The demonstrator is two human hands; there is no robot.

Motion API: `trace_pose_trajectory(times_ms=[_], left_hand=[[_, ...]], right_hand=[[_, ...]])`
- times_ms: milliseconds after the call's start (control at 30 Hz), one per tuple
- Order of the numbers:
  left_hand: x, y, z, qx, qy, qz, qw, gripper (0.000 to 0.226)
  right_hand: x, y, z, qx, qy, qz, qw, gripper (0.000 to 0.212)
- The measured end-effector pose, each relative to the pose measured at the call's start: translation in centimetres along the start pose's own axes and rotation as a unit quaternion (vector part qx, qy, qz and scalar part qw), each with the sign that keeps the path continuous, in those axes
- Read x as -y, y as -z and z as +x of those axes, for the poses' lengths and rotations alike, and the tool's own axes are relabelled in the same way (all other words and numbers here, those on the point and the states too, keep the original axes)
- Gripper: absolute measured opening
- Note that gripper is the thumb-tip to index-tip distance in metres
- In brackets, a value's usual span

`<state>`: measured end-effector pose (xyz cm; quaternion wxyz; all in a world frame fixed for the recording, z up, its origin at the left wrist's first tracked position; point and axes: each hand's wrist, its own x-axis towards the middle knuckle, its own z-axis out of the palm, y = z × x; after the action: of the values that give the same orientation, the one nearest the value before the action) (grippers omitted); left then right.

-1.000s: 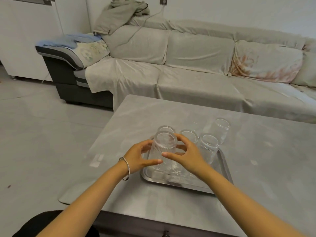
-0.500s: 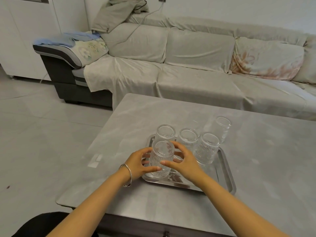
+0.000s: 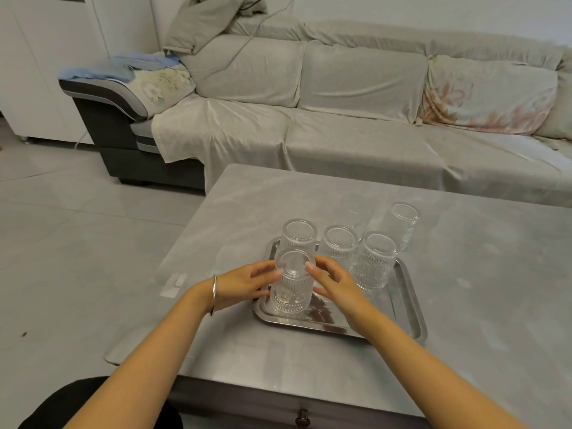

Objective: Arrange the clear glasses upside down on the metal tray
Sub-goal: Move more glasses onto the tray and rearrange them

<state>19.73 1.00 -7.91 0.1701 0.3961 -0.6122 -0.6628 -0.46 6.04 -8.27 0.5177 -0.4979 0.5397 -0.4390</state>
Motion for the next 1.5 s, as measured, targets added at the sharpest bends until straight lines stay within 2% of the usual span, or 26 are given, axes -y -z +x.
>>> trace_pose_trajectory(times_ms=[167,333,467,567,667,767,867,967,1100,1233,1333,1500], left_hand=[[-0.8,-1.0,0.6,-0.069,0.024,-0.023,0.997,0.039],[-0.8,-0.6,0.8,-0.079,0.027,-0.02,0.996,0.042],[-1.9,1.5,1.2,-0.131,0.03,0.029,0.991,0.041],[-3.7,3.3,2.2,-0.171,0.008,0.092,0.981,0.037],[-6.2,3.8,4.0,-0.191,-0.034,0.121,0.973,0.032],[-8.9,3.0,6.6,-0.228,-0.09,0.165,0.955,0.028],[-11.1,1.8,9.5,-0.266,-0.141,0.181,0.936,0.034],[-12.1,0.4,12.7,-0.231,-0.139,0.203,0.941,0.044],[-12.6,-1.3,16.5,-0.169,-0.104,0.239,0.951,0.059],[-12.3,-2.4,19.8,-0.13,-0.063,0.297,0.944,0.077],[-12.2,-3.2,21.7,-0.115,-0.049,0.335,0.934,0.085],[-12.1,-4.0,23.7,-0.122,-0.047,0.362,0.923,0.099]], right_hand=[[0.1,-0.3,-0.3,-0.006,-0.031,0.014,0.999,0.037],[0.7,-0.1,-0.4,-0.006,-0.049,-0.011,0.999,0.042],[2.9,1.2,-0.3,-0.017,0.011,-0.056,0.998,0.029],[5.3,3.3,0.1,-0.014,0.067,-0.069,0.995,0.025],[7.7,6.2,1.5,-0.051,0.108,-0.08,0.99,0.025],[8.9,9.4,3.7,-0.101,0.11,-0.104,0.983,0.03],[8.4,12.5,5.8,-0.138,0.067,-0.169,0.974,0.036],[7.0,15.0,7.3,-0.143,0.022,-0.194,0.97,0.045],[5.2,16.7,8.9,-0.142,0.002,-0.172,0.975,0.055],[4.0,17.1,10.4,-0.11,-0.026,-0.108,0.988,0.054],[3.5,17.0,11.3,-0.097,-0.031,-0.102,0.99,0.053],[3.1,16.7,11.9,-0.117,-0.009,-0.099,0.988,0.034]])
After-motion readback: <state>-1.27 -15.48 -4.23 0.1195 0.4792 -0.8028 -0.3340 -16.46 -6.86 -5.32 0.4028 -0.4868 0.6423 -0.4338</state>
